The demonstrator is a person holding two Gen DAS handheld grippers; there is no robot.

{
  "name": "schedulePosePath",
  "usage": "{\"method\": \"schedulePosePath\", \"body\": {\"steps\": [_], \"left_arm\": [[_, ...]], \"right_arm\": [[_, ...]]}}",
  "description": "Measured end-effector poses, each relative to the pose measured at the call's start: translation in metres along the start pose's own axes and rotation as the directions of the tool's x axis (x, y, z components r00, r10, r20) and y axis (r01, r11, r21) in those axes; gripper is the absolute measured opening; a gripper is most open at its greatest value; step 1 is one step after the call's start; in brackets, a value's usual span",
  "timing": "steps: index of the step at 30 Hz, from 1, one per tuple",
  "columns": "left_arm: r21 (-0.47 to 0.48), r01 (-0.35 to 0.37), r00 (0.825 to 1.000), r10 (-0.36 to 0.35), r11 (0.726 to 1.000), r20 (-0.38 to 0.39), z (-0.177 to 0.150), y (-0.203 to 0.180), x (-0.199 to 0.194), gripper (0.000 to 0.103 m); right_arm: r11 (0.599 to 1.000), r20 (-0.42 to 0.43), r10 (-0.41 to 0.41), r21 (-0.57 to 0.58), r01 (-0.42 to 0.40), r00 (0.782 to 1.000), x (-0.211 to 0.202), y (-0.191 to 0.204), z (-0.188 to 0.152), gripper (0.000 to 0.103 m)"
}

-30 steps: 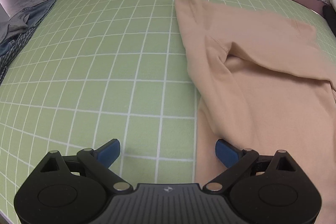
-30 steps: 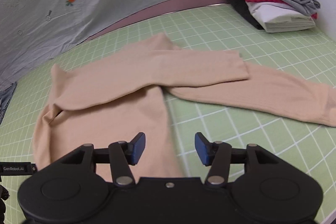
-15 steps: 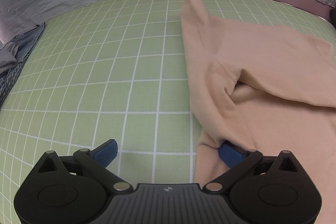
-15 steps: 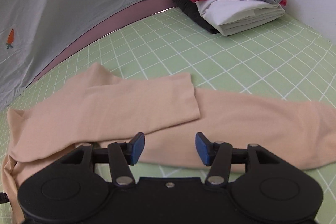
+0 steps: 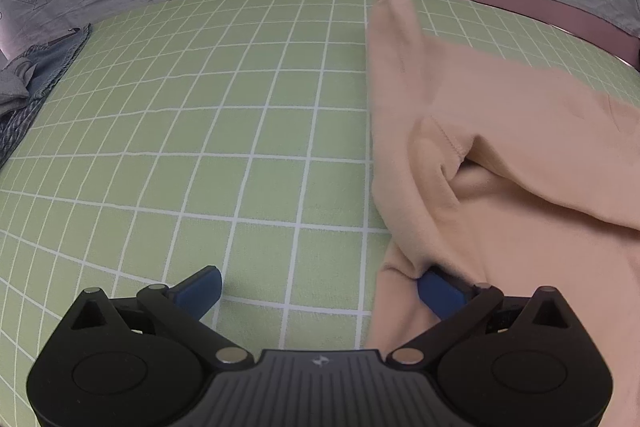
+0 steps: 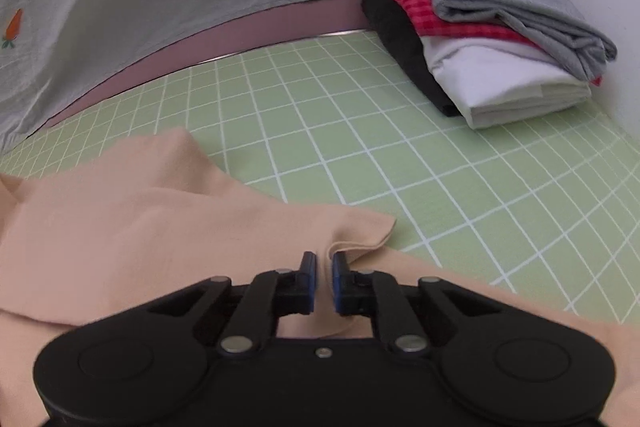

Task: Fold clothes
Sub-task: 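Grasp the sleeve cuff with the right gripper and lay it along the folded body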

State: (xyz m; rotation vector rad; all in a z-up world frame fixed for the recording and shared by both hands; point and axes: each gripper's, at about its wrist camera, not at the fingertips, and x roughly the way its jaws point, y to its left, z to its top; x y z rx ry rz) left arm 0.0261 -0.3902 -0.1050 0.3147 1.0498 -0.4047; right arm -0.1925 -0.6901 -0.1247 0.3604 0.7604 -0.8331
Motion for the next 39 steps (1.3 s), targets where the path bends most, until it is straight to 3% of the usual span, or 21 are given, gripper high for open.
{"method": "schedulePosePath", "body": {"steps": [2,5,7,10,12,14,15,16,21,24,27,29,34,39], "left_arm": [[-0.007,0.002,1.000,-0.002,1.000,-0.004,0.000,0.001,0.001,0.103],[-0.016,0.007,1.000,-0.008,1.000,-0.005,-0.002,0.000,-0.001,0.103],[-0.026,0.008,1.000,-0.008,1.000,-0.003,-0.002,0.000,0.000,0.103],[-0.029,0.012,1.000,-0.012,1.000,-0.002,-0.004,0.001,-0.001,0.103],[-0.035,0.021,1.000,-0.021,0.999,-0.005,-0.004,0.003,0.000,0.103],[-0.062,0.031,0.999,-0.032,0.998,-0.016,-0.004,0.008,0.002,0.103],[-0.073,0.034,0.999,-0.036,0.997,-0.023,-0.003,0.009,0.003,0.103],[-0.075,0.036,0.999,-0.038,0.997,-0.031,-0.002,0.010,0.003,0.103],[-0.111,0.046,0.997,-0.053,0.993,-0.056,0.010,0.021,-0.002,0.102],[-0.146,0.094,0.995,-0.099,0.985,-0.027,0.022,0.029,-0.006,0.101],[-0.168,0.149,0.989,-0.151,0.975,0.000,0.038,0.031,-0.006,0.092],[-0.152,0.198,0.980,-0.199,0.968,0.005,0.048,0.022,-0.001,0.083],[-0.081,0.324,0.945,-0.326,0.942,-0.009,0.076,-0.009,0.019,0.078],[0.000,0.343,0.939,-0.343,0.939,-0.010,0.097,-0.036,0.041,0.066]], "right_arm": [[0.998,0.059,-0.004,-0.070,0.008,0.998,-0.012,0.007,0.007,0.008],[0.998,0.214,-0.022,-0.061,0.035,0.976,-0.043,0.001,0.028,0.007],[0.993,0.272,-0.118,0.010,0.120,0.955,-0.044,-0.017,0.037,0.007],[0.968,0.174,-0.229,0.147,0.205,0.958,-0.016,-0.053,0.043,0.008],[0.960,0.147,-0.219,0.208,0.186,0.964,-0.011,-0.066,0.044,0.009],[0.965,0.106,-0.200,0.193,0.177,0.974,-0.006,-0.065,0.044,0.021],[0.967,0.091,-0.199,0.181,0.181,0.976,-0.005,-0.063,0.041,0.035],[0.967,0.083,-0.204,0.172,0.188,0.975,-0.004,-0.061,0.038,0.042],[0.966,0.044,-0.181,0.197,0.169,0.983,-0.002,-0.054,0.022,0.056],[0.964,0.008,-0.171,0.207,0.166,0.985,0.003,-0.050,0.013,0.056],[0.963,-0.027,-0.163,0.216,0.165,0.986,0.009,-0.048,0.005,0.057],[0.960,-0.044,-0.164,0.223,0.170,0.985,0.012,-0.047,0.001,0.057],[0.958,-0.057,-0.162,0.230,0.171,0.985,0.012,-0.041,-0.005,0.059],[0.958,-0.062,-0.168,0.225,0.177,0.984,0.015,-0.040,-0.006,0.060]]}}
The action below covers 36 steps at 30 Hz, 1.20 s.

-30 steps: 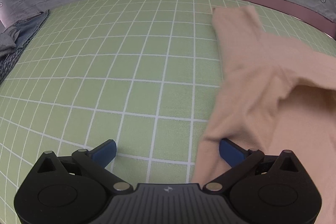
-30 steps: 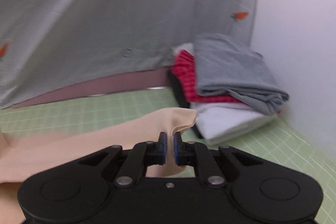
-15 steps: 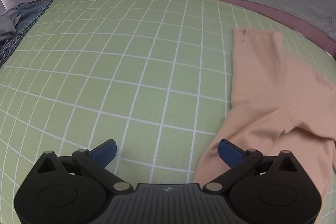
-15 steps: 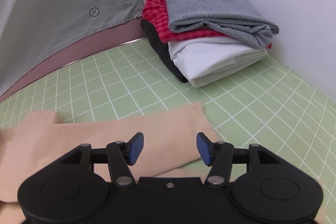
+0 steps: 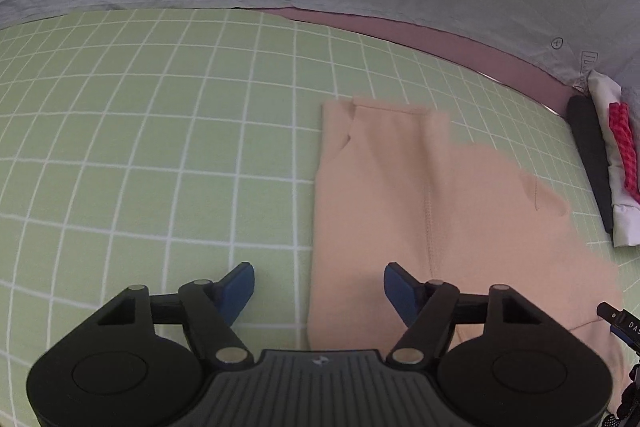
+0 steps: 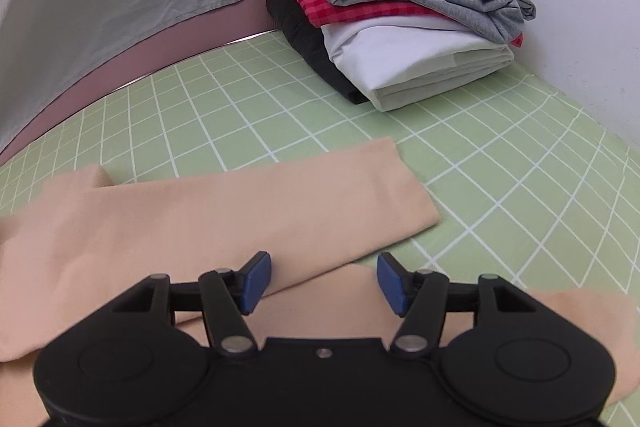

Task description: Fold clothes

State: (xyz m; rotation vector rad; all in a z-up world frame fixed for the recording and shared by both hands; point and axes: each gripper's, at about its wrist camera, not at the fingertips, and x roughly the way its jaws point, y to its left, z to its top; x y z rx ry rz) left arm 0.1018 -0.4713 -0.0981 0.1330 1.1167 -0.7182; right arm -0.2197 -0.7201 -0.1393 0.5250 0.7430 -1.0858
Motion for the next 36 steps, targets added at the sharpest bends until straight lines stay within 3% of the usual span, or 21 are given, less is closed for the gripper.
{"method": "schedulePosePath", "body": {"steps": [3,5,10,13,18,23,27,30,33,36], "left_arm": [[0.046,-0.006,1.000,0.005,0.999,0.014,0.008,-0.008,0.009,0.047],[0.066,-0.006,1.000,0.004,0.998,0.024,0.010,-0.010,0.012,0.010],[0.058,-0.055,0.992,0.048,0.997,0.114,0.015,-0.004,0.014,0.005],[-0.061,-0.036,0.992,0.043,0.997,0.117,0.020,0.010,0.019,0.006],[-0.077,-0.061,0.989,0.071,0.995,0.131,0.013,0.012,0.000,0.028],[-0.132,-0.116,0.975,0.138,0.985,0.177,-0.022,0.033,-0.058,0.071],[-0.167,-0.182,0.969,0.206,0.969,0.139,-0.075,0.049,-0.094,0.081],[-0.191,-0.185,0.977,0.202,0.964,0.073,-0.115,0.058,-0.109,0.085],[-0.151,-0.205,0.976,0.214,0.967,0.047,-0.144,0.064,-0.128,0.085],[-0.096,-0.231,0.969,0.238,0.968,0.062,-0.161,0.079,-0.152,0.086]], "right_arm": [[1.000,0.004,-0.004,-0.001,0.004,1.000,0.001,0.000,0.000,0.061],[1.000,0.009,-0.007,-0.002,0.007,1.000,0.002,0.000,-0.001,0.061],[1.000,0.019,-0.014,-0.021,0.015,1.000,0.003,0.000,-0.002,0.062],[0.999,0.027,-0.021,-0.034,0.022,0.999,0.004,-0.001,-0.003,0.066],[0.999,0.020,-0.030,-0.031,0.030,0.999,0.004,-0.002,-0.001,0.070],[0.992,0.061,-0.064,-0.102,0.070,0.996,-0.022,0.017,-0.006,0.066],[0.996,0.073,0.045,-0.085,-0.039,0.996,-0.066,0.041,-0.029,0.066],[0.982,0.036,0.140,-0.135,-0.134,0.989,-0.096,0.067,-0.057,0.066],[0.954,-0.020,0.225,-0.196,-0.225,0.974,-0.124,0.100,-0.087,0.066],[0.920,-0.074,0.302,-0.237,-0.311,0.950,-0.149,0.129,-0.114,0.055]]}}
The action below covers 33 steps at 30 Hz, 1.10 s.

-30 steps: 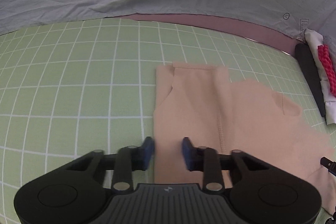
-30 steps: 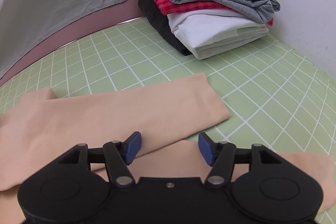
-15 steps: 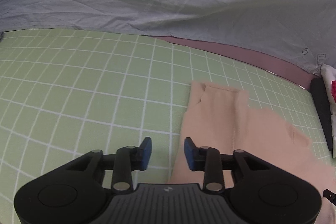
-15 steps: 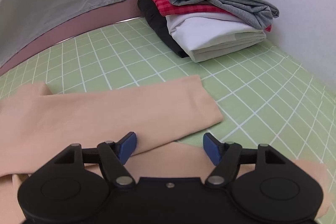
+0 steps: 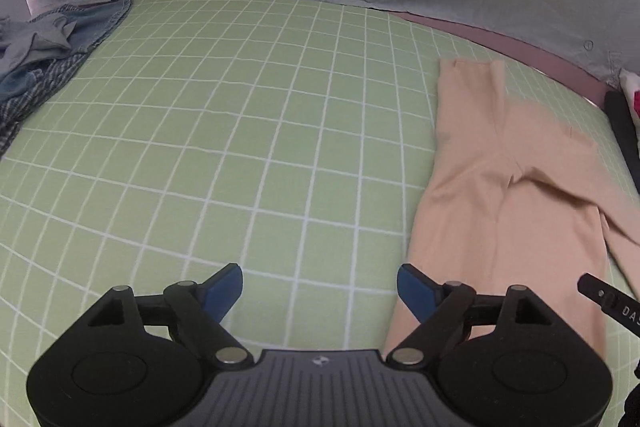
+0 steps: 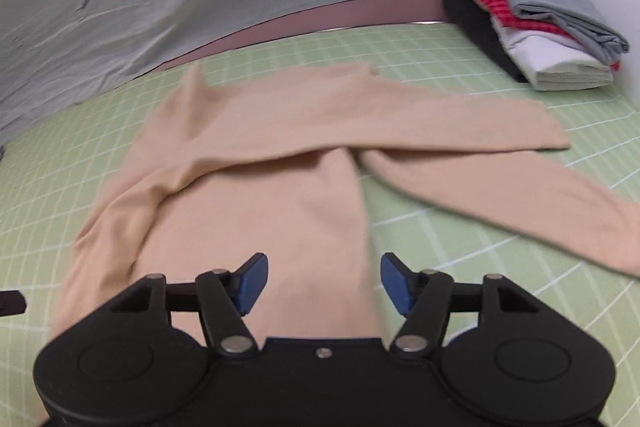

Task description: Fold clothes

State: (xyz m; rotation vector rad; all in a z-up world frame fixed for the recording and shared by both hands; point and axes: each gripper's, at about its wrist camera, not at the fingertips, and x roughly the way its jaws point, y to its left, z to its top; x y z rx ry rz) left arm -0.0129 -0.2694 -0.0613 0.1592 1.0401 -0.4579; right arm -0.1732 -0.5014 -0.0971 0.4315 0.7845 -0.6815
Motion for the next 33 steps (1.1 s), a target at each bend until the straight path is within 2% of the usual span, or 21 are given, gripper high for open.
{"method": "schedulePosePath", "body": {"steps": [4,7,14,17,19,22,24,26,29,33], "left_arm": [[-0.022,0.000,1.000,0.000,1.000,0.008,-0.010,0.032,-0.014,0.086],[-0.013,0.010,1.000,-0.010,1.000,0.001,-0.015,0.047,-0.019,0.086],[0.058,0.051,0.999,-0.051,0.997,-0.009,-0.025,0.068,-0.028,0.086],[0.087,0.062,0.998,-0.061,0.994,-0.012,-0.027,0.077,-0.031,0.086],[0.094,0.064,0.998,-0.063,0.993,-0.015,-0.027,0.083,-0.031,0.086],[0.095,0.067,0.998,-0.066,0.993,-0.019,-0.028,0.091,-0.032,0.086],[0.098,0.074,0.997,-0.072,0.992,-0.022,-0.029,0.094,-0.033,0.086],[0.095,0.082,0.996,-0.079,0.992,-0.033,-0.031,0.096,-0.031,0.086],[0.091,0.098,0.994,-0.092,0.991,-0.061,-0.034,0.093,-0.025,0.086],[0.129,0.114,0.993,-0.108,0.985,-0.057,-0.034,0.080,-0.027,0.086]], "right_arm": [[0.996,-0.035,0.082,-0.039,-0.083,0.996,-0.014,0.042,-0.024,0.044],[0.991,-0.057,0.122,-0.055,-0.126,0.991,-0.022,0.068,-0.042,0.039],[0.994,-0.077,0.109,-0.007,-0.110,0.991,-0.028,0.093,-0.065,0.033],[0.996,-0.090,0.090,0.008,-0.090,0.992,-0.026,0.100,-0.073,0.021],[0.997,-0.081,0.078,-0.006,-0.079,0.994,-0.028,0.104,-0.078,0.002],[0.996,-0.063,0.082,0.042,-0.079,0.995,-0.042,0.103,-0.078,0.001],[0.994,-0.021,0.088,0.069,-0.087,0.996,-0.064,0.103,-0.073,0.001],[0.996,0.000,0.064,0.064,-0.064,0.998,-0.080,0.103,-0.072,0.001],[0.999,-0.065,-0.018,0.027,0.019,0.998,-0.062,0.101,-0.086,0.001],[0.999,-0.085,-0.041,0.007,0.041,0.996,-0.053,0.097,-0.094,0.005]]}}
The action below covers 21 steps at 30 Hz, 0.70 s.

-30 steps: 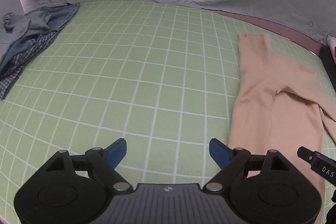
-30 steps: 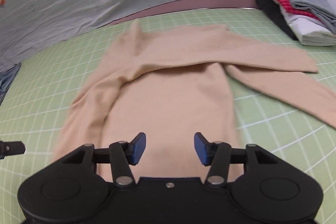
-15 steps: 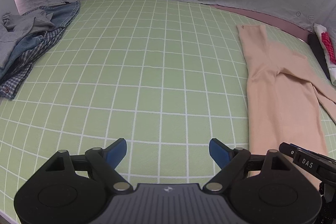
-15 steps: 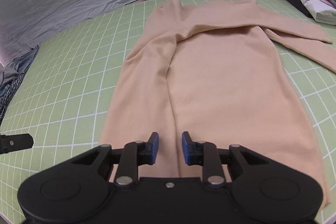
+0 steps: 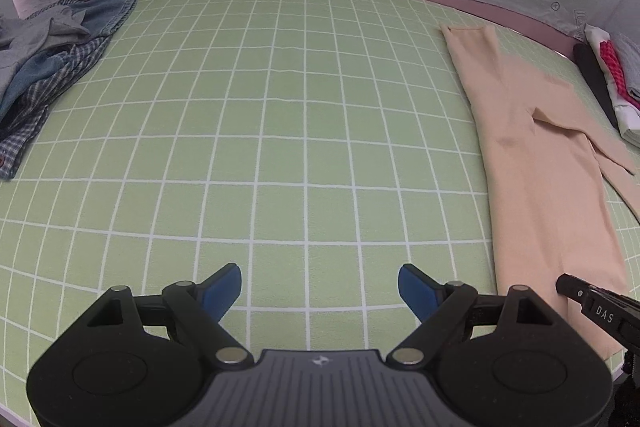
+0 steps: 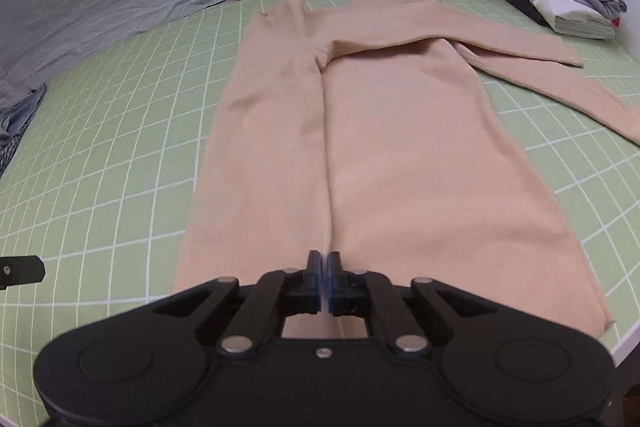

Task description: Fold clothes

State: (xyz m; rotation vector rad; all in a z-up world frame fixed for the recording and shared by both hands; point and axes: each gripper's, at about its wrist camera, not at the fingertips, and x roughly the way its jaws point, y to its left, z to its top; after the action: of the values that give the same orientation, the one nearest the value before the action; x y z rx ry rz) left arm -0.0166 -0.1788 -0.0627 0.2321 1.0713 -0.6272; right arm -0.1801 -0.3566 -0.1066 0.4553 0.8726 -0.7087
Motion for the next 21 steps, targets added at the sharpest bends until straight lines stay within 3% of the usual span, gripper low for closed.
{"method": "schedulePosePath", "body": {"steps": [3,6,9,11,13,21], "left_arm": [[0.012,0.010,1.000,-0.010,1.000,-0.007,0.005,-0.013,0.004,0.086],[0.035,0.017,1.000,-0.017,0.999,-0.007,0.012,-0.032,0.009,0.087],[0.057,0.016,1.000,-0.016,0.998,0.002,0.021,-0.052,0.014,0.092],[0.067,0.015,1.000,-0.016,0.998,0.008,0.028,-0.064,0.018,0.092],[0.076,0.014,1.000,-0.015,0.997,0.013,0.035,-0.078,0.024,0.094],[0.055,-0.014,1.000,0.013,0.998,0.019,0.071,-0.110,0.054,0.096]], "right_arm": [[1.000,0.042,-0.011,-0.013,0.011,0.999,-0.012,-0.004,0.003,0.044],[1.000,0.056,-0.019,-0.006,0.019,0.998,-0.015,-0.017,0.008,0.053],[1.000,0.063,-0.024,0.011,0.024,0.998,-0.014,-0.034,0.016,0.077],[1.000,0.064,-0.023,0.020,0.022,0.998,-0.011,-0.048,0.023,0.084],[0.999,0.064,-0.020,0.031,0.018,0.998,-0.006,-0.062,0.032,0.099],[0.998,0.093,-0.022,0.067,0.016,0.995,0.030,-0.118,0.080,0.103]]}}
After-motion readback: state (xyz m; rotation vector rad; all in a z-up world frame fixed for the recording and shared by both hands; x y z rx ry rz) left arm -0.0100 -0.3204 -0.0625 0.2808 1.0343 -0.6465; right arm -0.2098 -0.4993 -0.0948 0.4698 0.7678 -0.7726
